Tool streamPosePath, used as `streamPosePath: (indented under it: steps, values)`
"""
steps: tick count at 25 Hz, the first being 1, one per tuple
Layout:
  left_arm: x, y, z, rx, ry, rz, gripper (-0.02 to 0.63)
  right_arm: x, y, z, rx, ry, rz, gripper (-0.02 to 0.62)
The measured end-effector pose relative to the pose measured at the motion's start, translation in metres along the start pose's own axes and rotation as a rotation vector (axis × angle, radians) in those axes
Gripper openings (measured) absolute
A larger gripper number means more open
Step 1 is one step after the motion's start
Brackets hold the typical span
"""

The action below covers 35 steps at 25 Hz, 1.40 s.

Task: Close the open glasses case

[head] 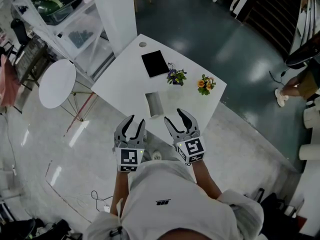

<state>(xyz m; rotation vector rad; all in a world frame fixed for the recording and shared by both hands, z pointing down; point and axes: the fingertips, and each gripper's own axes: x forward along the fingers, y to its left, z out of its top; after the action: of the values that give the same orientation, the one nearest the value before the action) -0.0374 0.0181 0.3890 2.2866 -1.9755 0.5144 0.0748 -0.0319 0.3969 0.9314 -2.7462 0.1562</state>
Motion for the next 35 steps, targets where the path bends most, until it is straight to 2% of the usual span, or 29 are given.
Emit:
streamPosePath:
  steps: [10, 22, 30, 35]
  values:
    - [0.048, 0.026, -0.002, 0.001, 0.005, -0.092, 0.16, 0.04, -0.02, 0.002, 0.027, 0.032, -0.069, 0.235]
    - [0.118, 0.056, -0.018, 0.014, 0.036, -0.278, 0.16, 0.091, -0.049, -0.01, 0.076, 0.099, -0.214, 0.23]
    - [0.156, 0.058, -0.037, 0.04, 0.065, -0.421, 0.159, 0.109, -0.064, -0.029, 0.114, 0.154, -0.326, 0.224]
    - [0.175, 0.058, -0.053, 0.041, 0.087, -0.483, 0.155, 0.114, -0.07, -0.046, 0.14, 0.197, -0.384, 0.222]
